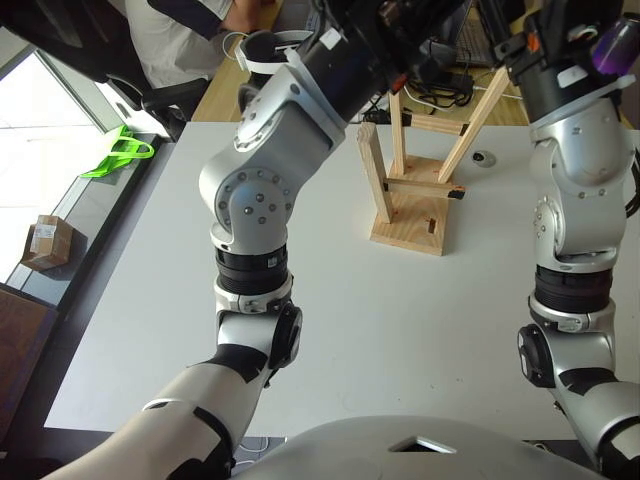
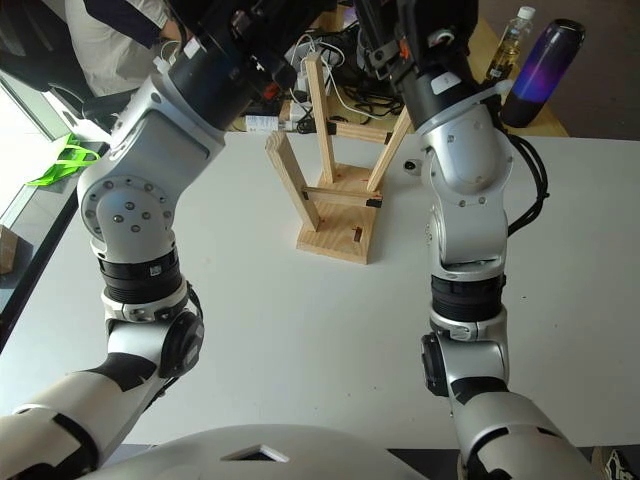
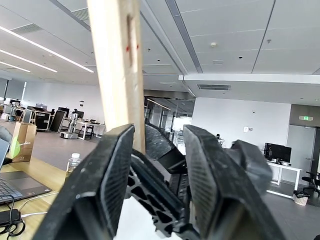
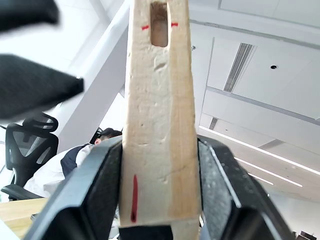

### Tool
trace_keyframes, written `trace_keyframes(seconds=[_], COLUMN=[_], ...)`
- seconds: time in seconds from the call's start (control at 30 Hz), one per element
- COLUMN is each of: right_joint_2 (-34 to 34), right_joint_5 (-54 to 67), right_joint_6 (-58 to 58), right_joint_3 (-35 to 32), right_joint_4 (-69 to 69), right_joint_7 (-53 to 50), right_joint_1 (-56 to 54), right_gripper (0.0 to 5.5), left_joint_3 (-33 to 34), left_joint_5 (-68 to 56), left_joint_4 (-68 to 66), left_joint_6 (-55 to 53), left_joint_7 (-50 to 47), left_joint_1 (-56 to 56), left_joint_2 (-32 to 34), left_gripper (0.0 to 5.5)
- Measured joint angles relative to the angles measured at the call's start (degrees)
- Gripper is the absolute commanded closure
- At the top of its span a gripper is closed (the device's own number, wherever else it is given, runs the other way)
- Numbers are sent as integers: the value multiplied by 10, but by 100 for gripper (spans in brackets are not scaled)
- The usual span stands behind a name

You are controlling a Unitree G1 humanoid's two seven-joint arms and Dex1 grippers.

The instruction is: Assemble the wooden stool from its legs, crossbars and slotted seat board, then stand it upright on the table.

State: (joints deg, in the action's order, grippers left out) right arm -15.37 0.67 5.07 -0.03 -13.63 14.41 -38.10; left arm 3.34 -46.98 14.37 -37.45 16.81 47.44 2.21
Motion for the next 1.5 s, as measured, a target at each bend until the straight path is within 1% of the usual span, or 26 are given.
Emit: trace_keyframes(seconds=[0.13, 0.43, 0.57, 0.77, 0.97, 1.03, 1.07, 1.1, 1.2, 1.5], right_joint_2=[5, 8, 13, 21, 18, 11, 7, 6, 6, 14], right_joint_5=[2, 45, 70, 93, 98, 103, 104, 104, 106, 107], right_joint_6=[-4, 7, 38, 58, 58, 58, 58, 61, 65, 77], right_joint_3=[0, 16, 10, -1, 13, 23, 36, 48, 53, 48], right_joint_4=[-2, -44, -46, -45, -59, -65, -72, -74, -82, -78], right_joint_7=[2, 40, 40, 35, 53, 76, 90, 101, 102, 97], right_joint_1=[0, 28, 28, 25, 26, 33, 44, 54, 64, 63], right_gripper=[346, 346, 346, 346, 346, 346, 346, 346, 346, 346], left_joint_3=[5, 28, 27, 21, 21, 21, 21, 21, 23, 26], left_joint_5=[23, 20, 2, 0, -2, 2, 2, 3, 3, 9], left_joint_4=[-25, -24, -15, -9, -9, -11, -12, -13, -15, -38], left_joint_6=[11, 28, 27, 26, 26, 26, 27, 27, 32, 35], left_joint_7=[-10, -4, 15, 14, 7, 1, 0, 0, -3, 3], left_joint_1=[0, 0, 0, 1, 1, 2, 3, 3, 3, 12], left_joint_2=[2, 2, 3, 2, 2, 2, 2, 2, 2, 2], left_gripper=[369, 369, 369, 369, 369, 369, 392, 396, 442, 447])
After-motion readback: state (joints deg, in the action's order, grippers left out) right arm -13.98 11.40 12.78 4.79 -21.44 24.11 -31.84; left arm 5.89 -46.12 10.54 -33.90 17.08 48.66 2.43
